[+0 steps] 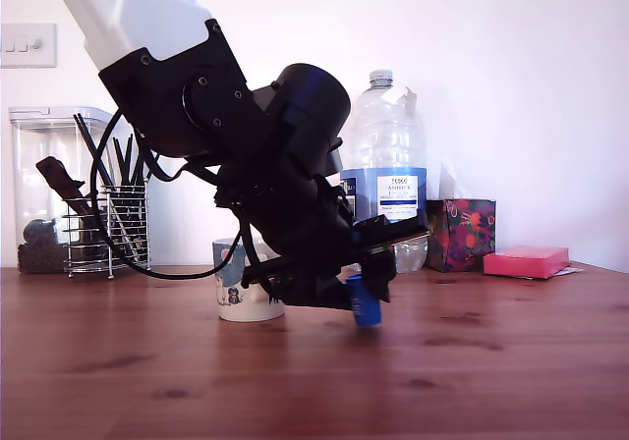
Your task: Pick up the coffee capsules from the table one by one and drop them inside the nearest coffee cup
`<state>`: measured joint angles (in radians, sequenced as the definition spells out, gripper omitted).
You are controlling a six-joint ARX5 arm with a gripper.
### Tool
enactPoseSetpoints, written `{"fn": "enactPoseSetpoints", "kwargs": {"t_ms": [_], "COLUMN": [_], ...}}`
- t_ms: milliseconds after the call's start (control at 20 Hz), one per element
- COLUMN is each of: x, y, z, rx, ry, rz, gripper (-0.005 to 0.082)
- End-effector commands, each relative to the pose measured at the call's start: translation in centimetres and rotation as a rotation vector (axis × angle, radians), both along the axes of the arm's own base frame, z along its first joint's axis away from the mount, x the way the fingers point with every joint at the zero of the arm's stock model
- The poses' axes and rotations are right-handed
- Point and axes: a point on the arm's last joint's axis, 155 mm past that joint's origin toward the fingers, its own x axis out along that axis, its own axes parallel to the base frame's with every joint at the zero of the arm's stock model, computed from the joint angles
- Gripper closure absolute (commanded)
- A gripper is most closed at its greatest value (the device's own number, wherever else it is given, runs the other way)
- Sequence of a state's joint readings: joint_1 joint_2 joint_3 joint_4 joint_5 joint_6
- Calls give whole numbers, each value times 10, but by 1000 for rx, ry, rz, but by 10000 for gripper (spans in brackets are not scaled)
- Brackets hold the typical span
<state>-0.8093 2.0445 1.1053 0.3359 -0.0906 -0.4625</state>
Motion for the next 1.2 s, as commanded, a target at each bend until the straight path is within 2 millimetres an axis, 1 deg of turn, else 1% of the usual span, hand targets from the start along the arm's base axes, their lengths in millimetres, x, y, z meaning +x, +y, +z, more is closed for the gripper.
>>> {"fn": "enactPoseSetpoints", "kwargs": {"t_ms": [0, 150, 300, 450, 600, 700, 800, 1150], "x": [0, 0, 3, 12, 24, 34, 42, 54], "y": [-5, -4, 7, 27, 53, 71, 88, 120], "z": [30, 58, 83, 103, 114, 120, 119, 105], "rx": [-22, -14, 22, 65, 99, 106, 113, 131], "ry": [-60, -122, -179, -226, -238, -234, -220, -149], "rz": [-32, -59, -76, -56, -20, 19, 47, 80], "gripper": [542, 542, 542, 542, 542, 542, 542, 542]}}
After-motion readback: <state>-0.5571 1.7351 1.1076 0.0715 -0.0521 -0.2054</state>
